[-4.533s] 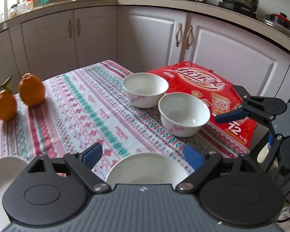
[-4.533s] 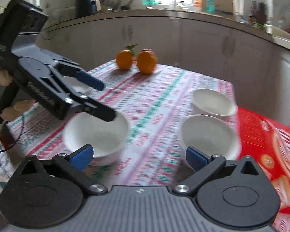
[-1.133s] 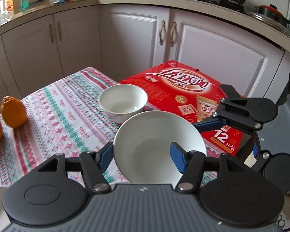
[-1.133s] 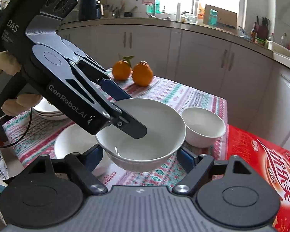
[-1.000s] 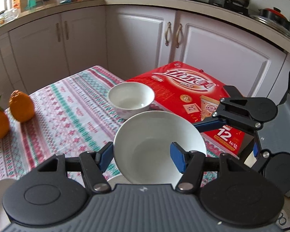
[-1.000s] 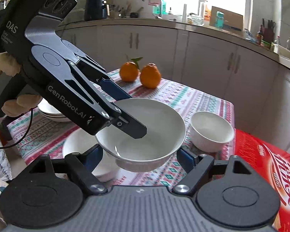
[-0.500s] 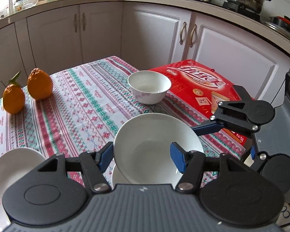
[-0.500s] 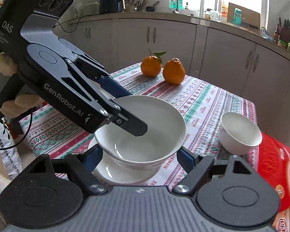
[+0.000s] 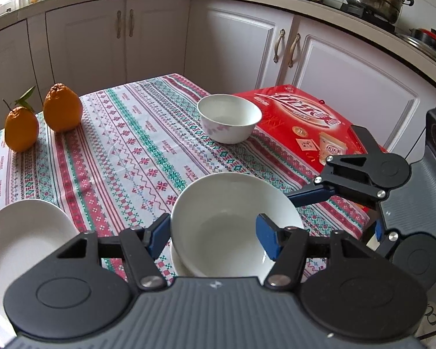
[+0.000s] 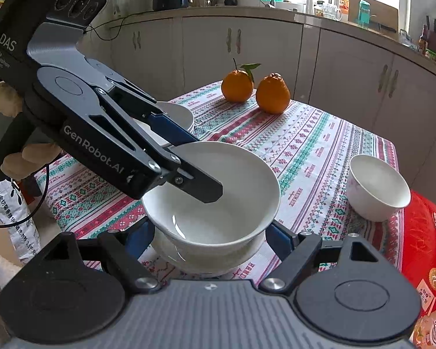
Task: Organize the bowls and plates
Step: 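Lift the white bowl with both grippers and lower it into the other bowl, then open both grippers and withdraw from the nested bowls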
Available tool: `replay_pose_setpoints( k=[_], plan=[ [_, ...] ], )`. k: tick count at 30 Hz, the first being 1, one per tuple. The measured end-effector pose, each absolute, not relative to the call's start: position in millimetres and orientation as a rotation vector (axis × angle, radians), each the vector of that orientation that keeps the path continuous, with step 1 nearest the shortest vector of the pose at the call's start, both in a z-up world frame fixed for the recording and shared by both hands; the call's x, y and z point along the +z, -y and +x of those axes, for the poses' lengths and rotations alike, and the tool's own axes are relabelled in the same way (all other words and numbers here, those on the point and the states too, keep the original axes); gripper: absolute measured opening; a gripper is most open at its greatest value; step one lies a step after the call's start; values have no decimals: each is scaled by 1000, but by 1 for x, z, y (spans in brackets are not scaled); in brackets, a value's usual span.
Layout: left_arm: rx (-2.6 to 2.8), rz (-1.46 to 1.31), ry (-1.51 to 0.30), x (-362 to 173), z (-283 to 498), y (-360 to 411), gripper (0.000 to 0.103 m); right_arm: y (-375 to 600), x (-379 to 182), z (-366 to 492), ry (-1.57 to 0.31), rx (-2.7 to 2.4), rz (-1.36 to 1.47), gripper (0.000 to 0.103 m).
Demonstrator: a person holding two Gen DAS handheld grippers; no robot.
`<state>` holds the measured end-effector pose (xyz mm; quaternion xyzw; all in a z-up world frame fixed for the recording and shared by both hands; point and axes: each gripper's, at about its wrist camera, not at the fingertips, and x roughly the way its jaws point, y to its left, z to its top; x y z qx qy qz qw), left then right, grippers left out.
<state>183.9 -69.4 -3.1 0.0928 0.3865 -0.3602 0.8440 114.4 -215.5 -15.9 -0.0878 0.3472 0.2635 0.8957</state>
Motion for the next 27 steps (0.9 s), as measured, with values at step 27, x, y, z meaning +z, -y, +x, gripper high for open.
replay_pose_setpoints(
  k=[27],
  plan=[
    [-757, 188, -835, -16, 188, 66, 66, 215, -23, 115, -729, 549, -174, 99]
  ],
)
